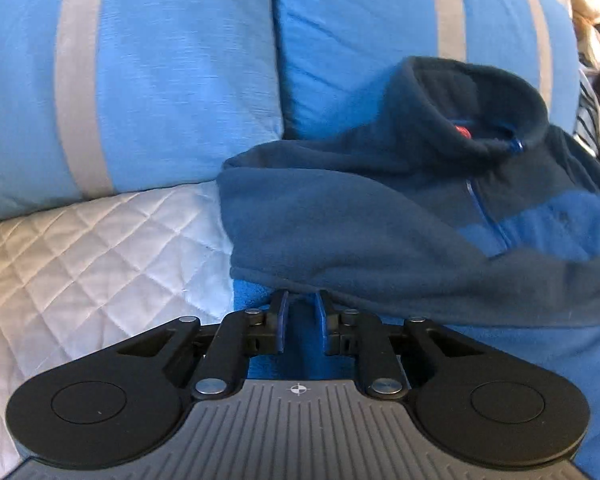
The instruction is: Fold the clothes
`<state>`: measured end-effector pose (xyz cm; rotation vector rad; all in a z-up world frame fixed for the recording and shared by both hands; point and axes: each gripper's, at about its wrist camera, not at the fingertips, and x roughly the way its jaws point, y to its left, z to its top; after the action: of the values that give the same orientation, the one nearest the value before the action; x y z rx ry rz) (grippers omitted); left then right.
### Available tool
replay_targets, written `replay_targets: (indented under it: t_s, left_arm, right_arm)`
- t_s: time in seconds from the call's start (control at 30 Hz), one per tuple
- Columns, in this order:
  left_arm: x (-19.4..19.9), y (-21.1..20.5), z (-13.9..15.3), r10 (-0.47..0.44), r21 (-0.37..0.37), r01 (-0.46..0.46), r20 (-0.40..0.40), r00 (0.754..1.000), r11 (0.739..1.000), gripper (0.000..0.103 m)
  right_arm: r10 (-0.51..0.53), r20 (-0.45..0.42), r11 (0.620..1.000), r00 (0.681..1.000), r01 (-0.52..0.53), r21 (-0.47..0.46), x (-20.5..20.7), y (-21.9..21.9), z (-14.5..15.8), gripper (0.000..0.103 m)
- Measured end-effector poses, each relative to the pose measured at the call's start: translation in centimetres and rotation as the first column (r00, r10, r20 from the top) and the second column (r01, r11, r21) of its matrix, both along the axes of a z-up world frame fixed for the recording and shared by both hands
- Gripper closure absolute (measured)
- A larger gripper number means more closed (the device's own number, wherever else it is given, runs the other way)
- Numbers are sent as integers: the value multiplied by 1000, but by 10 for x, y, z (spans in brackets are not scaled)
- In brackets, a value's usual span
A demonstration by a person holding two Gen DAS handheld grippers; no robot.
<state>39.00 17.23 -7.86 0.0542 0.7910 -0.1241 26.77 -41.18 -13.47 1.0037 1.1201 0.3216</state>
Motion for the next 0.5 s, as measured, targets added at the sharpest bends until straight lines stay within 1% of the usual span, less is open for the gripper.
replay_targets:
  t_s: [0.03, 0.07, 0.13, 0.17, 0.23, 0.33, 0.43, 0.47, 0.5]
  left_arm:
    - [0, 2, 3, 31, -5, -31, -2, 1000, 999, 92]
    - [1, 4, 8, 78, 16, -78, 2, 997, 997, 99]
    - [3, 8, 20, 174, 65, -175, 20, 985, 982, 99]
    - [3, 10, 25, 170, 36, -172, 34, 985, 984, 99]
    - [4, 15, 34, 131, -55, -127, 67, 989, 990, 99]
    - [21, 5, 34, 62, -114, -53, 79, 995, 992, 99]
    - [51, -5, 12, 27, -74, -27, -7, 1000, 997, 99]
    - [59, -3, 3, 42, -76, -45, -38, 998, 996, 99]
    - [64, 4, -4, 60, -123, -65, -50, 997, 990, 99]
  right_arm:
    - [1, 0, 1000, 1000, -1, 0, 0, 0, 0, 85]
    - [3, 2, 1000, 1000, -3, -1, 0, 1, 0, 85]
    - [6, 6, 1000, 1000, -6, -3, 0, 1, 0, 85]
    - [5, 6, 1000, 1000, -5, -2, 0, 0, -1, 85]
    - [6, 6, 1000, 1000, -6, 1, 0, 0, -1, 85]
    - [9, 4, 1000, 1000, -9, 2, 1, -1, -1, 85]
    - [9, 4, 1000, 1000, -9, 3, 0, -1, -1, 85]
    - [10, 4, 1000, 1000, -10, 3, 0, -1, -1, 85]
    - [10, 5, 1000, 1000, -10, 4, 0, -1, -1, 85]
